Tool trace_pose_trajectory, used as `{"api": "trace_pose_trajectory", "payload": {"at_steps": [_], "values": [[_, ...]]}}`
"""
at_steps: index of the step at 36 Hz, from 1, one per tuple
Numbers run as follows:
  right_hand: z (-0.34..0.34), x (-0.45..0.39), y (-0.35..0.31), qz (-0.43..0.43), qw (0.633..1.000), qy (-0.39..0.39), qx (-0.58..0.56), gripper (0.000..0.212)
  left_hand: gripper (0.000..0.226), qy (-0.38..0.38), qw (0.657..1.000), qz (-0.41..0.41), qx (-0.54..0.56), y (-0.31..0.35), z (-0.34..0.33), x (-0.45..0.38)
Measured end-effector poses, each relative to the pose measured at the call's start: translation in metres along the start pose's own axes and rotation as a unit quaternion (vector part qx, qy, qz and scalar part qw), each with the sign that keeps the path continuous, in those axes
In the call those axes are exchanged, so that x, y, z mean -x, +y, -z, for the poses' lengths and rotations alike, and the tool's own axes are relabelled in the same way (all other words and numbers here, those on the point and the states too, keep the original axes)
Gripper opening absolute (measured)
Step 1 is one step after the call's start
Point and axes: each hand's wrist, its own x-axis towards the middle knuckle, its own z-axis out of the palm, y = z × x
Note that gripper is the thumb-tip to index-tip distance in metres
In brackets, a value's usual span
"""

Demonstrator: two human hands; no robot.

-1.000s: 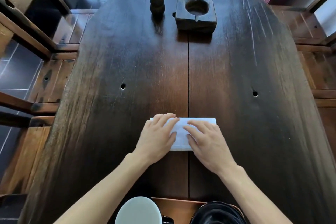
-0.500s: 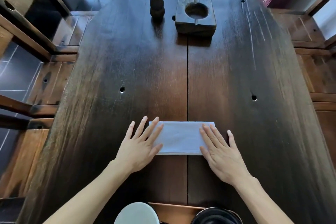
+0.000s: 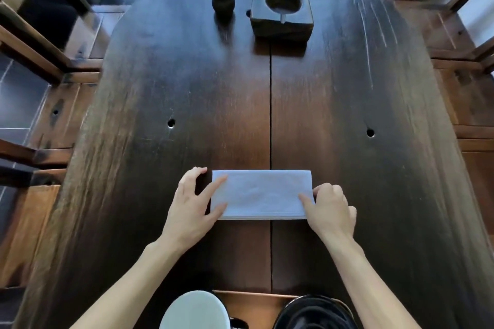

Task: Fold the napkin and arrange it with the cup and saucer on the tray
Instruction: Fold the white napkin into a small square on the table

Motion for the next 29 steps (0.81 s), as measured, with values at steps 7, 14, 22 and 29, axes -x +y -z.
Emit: {"api": "trace_pose_trajectory", "payload": {"at_steps": [7,14,22,29], "values": [[0.012,-0.017,0.003,-0.020,0.996,-0.082,-0.006,0.044,0.064,0.000,1.000,-0.011,-0.023,-0.029,0.012,-0.005],[0.025,-0.013,0.009,-0.012,0.991,-0.116,-0.059,0.034,0.072,-0.045,0.995,0.002,-0.094,-0.024,0.010,-0.002],[0.057,-0.010,0.009,0.004,0.989,-0.099,-0.107,0.015,0.071,-0.017,0.984,-0.008,-0.176,-0.010,-0.009,-0.001],[0.081,0.019,-0.024,0.092,0.985,-0.053,-0.135,0.010,0.071,-0.002,0.982,-0.018,-0.188,-0.013,-0.011,-0.001]]}}
